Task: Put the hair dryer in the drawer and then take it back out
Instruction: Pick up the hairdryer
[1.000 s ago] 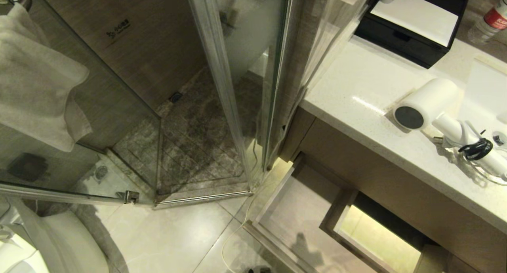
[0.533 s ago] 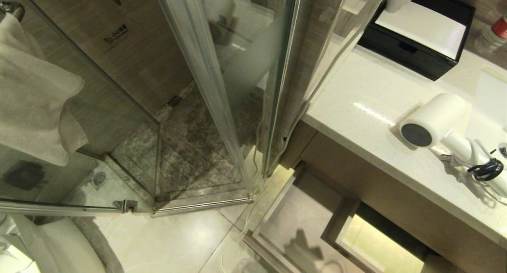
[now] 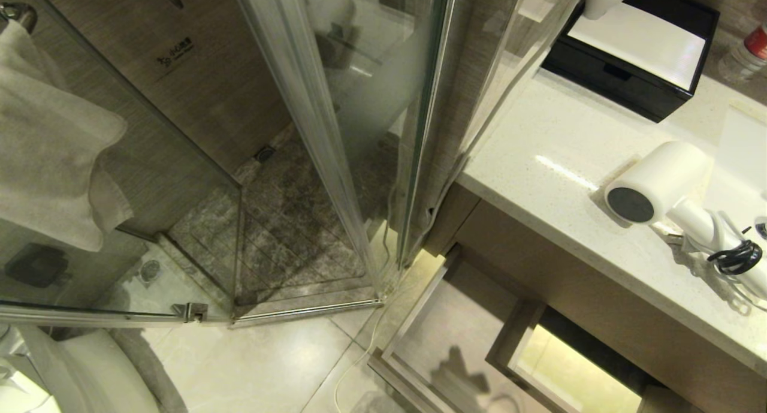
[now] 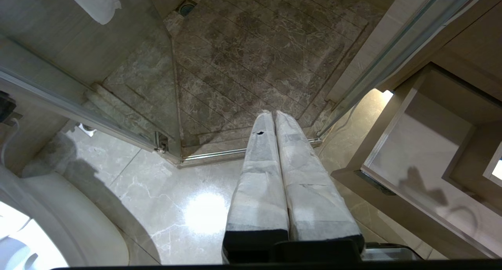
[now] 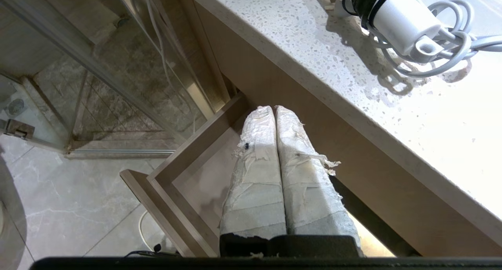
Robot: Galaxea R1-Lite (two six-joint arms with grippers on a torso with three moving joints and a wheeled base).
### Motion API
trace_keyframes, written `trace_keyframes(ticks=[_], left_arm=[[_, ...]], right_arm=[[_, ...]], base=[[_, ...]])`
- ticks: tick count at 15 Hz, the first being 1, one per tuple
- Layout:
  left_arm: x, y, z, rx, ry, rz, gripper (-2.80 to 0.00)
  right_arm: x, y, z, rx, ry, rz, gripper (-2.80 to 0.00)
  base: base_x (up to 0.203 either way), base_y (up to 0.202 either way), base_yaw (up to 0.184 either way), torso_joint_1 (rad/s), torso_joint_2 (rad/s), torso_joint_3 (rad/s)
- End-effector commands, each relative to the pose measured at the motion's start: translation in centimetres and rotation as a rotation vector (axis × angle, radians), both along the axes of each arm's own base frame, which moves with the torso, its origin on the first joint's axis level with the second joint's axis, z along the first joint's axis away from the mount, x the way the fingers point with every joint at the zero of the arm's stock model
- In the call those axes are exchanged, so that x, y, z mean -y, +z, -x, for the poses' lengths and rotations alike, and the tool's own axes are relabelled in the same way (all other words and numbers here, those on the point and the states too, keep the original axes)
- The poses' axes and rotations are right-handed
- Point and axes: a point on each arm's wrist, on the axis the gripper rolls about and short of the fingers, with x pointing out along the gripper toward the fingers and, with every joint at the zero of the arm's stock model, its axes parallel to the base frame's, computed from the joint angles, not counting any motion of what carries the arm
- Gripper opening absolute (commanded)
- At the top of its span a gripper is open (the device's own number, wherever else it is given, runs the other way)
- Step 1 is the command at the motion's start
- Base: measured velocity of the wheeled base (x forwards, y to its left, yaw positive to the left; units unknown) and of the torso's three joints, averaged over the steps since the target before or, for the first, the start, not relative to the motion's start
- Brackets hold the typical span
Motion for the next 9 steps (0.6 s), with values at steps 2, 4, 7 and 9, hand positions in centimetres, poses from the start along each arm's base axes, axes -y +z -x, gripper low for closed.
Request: trace_keyframes(ticks=[2,4,7,9], left_arm=[[0.0,0.0,0.0,-0.001,0.0,0.0,-2.8],[0.0,0.0,0.0,-0.001,0.0,0.0,-2.8],[0.0,0.0,0.0,-0.002,0.0,0.0,-2.8],[0.0,0.0,0.0,-0.002,0.0,0.0,-2.8]], right_arm=[[0.0,-1.1,0.0,0.006,0.0,0.014,-2.8],[0.0,0.1,0.4,0.048,0.016,0.009,-2.8],[0.5,7.2,4.5,0.188,0.052,0.014,-2.8],[0.9,12.3,7.7,0.145,0.065,0.03,-2.8]], base=[[0.0,0.0,0.0,0.0,0.0,0.0],[0.0,0.0,0.0,0.0,0.0,0.0],[0.0,0.0,0.0,0.0,0.0,0.0],[0.0,0.0,0.0,0.0,0.0,0.0]])
